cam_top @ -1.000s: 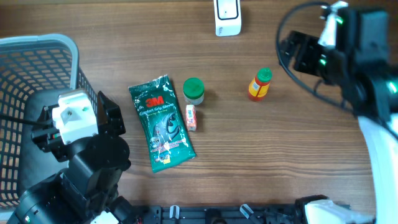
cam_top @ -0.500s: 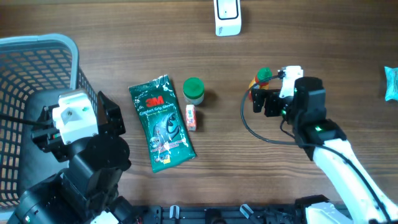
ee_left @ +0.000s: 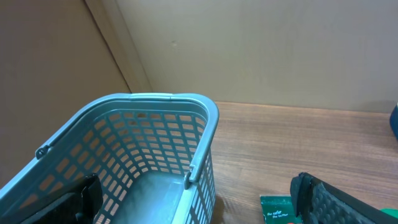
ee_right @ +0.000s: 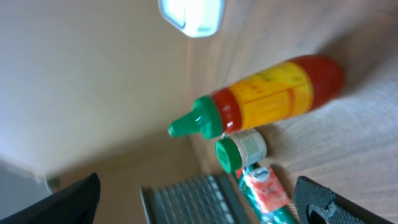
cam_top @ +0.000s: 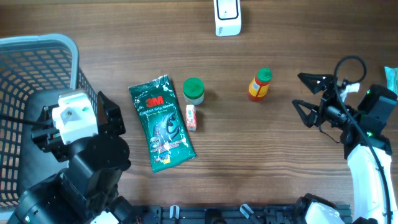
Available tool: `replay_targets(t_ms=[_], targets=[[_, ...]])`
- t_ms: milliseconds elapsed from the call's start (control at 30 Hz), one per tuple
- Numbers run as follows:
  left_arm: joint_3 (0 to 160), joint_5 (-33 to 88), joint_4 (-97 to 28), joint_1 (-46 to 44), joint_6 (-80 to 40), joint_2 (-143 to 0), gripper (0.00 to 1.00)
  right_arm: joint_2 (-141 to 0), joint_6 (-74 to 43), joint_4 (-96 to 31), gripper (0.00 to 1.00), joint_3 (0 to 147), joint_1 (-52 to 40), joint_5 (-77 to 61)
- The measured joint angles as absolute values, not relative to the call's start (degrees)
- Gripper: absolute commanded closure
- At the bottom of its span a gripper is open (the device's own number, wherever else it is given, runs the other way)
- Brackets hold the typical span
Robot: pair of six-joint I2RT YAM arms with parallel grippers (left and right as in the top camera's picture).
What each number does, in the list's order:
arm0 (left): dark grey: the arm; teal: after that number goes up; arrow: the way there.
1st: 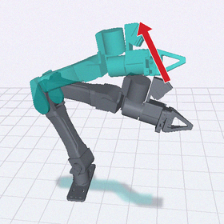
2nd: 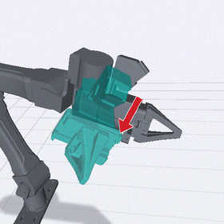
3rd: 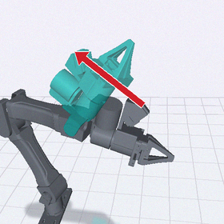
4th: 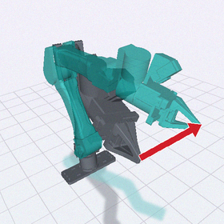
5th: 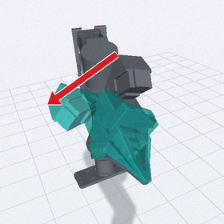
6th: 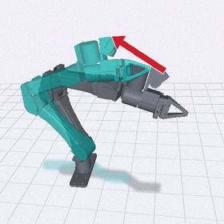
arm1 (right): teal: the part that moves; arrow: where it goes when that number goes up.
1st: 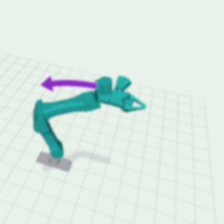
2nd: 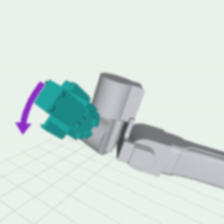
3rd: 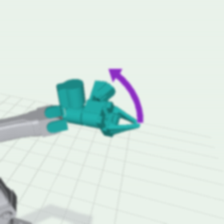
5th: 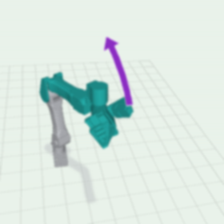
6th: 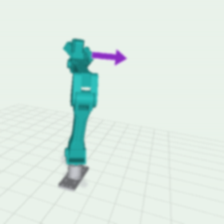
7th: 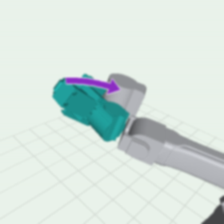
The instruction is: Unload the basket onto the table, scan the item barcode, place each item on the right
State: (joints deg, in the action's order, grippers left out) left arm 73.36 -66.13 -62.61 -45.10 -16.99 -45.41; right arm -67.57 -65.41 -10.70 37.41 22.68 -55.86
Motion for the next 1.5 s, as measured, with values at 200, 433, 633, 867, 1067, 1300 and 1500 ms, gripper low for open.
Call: replay_targets(t_ms=[200,433,633,867,1067,1300,1500], targets=[[73.3,-66.1,-62.6,-45.1,-17.0,-45.4,0.0,-75.2,-86.3,-12.2,0.0,37.4,22.7,-55.0],[73.3,-66.1,-62.6,-45.1,-17.0,-45.4,0.0,-99.4,-93.0,6.9,0.0,39.4,17.0,-60.7],[73.3,-66.1,-62.6,-45.1,-17.0,-45.4,0.0,-101.7,-102.9,16.1,0.0,39.7,8.6,-60.4],[73.3,-66.1,-62.6,-45.1,-17.0,-45.4,0.0,-107.1,-108.2,22.3,0.11,40.6,2.5,-55.5],[73.3,-66.1,-62.6,-45.1,-17.0,-45.4,0.0,-112.4,-109.4,34.0,0.68,42.4,2.3,-59.1],[73.3,-66.1,-62.6,-45.1,-17.0,-45.4,0.0,-111.9,-101.7,34.3,0.71,42.3,2.2,-56.2],[73.3,-66.1,-62.6,-45.1,-17.0,-45.4,0.0,-96.3,-98.7,15.3,0.71,41.5,2.2,-44.6]])
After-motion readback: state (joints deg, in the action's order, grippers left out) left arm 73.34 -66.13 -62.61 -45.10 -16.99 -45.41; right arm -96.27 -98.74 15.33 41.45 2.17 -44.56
